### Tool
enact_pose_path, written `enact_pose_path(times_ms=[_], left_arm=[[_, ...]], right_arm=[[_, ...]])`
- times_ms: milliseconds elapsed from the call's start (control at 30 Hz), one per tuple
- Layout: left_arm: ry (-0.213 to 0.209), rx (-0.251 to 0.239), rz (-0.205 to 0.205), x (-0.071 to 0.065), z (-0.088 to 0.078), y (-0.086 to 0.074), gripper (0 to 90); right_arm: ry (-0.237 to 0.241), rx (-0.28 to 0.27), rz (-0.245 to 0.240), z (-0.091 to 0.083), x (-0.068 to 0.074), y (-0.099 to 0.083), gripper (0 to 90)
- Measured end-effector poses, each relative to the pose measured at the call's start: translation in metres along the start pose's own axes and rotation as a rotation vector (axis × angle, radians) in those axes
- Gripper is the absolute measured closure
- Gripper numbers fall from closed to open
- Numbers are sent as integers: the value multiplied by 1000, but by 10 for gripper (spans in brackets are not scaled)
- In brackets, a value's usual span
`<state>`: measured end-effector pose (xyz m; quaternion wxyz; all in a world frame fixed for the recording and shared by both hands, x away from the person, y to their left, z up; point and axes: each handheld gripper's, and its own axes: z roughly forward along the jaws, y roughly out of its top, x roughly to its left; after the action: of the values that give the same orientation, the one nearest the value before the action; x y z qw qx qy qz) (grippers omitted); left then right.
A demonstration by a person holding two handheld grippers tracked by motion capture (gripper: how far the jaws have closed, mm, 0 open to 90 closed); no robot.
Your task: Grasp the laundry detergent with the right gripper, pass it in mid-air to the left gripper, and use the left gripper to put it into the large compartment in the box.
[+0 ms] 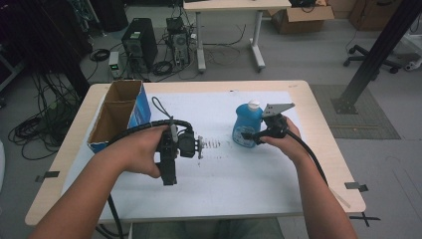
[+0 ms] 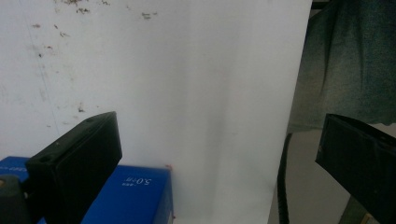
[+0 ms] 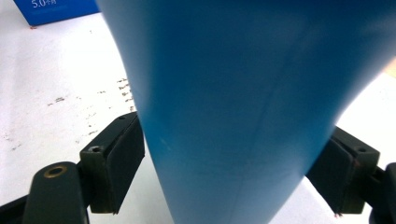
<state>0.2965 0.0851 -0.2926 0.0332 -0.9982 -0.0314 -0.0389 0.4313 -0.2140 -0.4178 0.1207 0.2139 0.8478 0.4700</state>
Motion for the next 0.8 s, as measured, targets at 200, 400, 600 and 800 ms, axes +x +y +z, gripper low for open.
enact_pose_path(times_ms=[200,400,600,800], left_arm=[[3,-3,1,0,-1,-1,4],[6,-7,-5,0,-1,-2,4],[5,-4,-3,1,-1,-1,4],[6,-6,-3,2,0,-1,4]], right_arm=[[3,-7,4,2,0,-1,239],[9,-9,0,3,0,-1,280],[4,-22,-12,4,0,-1,409],[13,-38,-14,4,-1,-2,446]])
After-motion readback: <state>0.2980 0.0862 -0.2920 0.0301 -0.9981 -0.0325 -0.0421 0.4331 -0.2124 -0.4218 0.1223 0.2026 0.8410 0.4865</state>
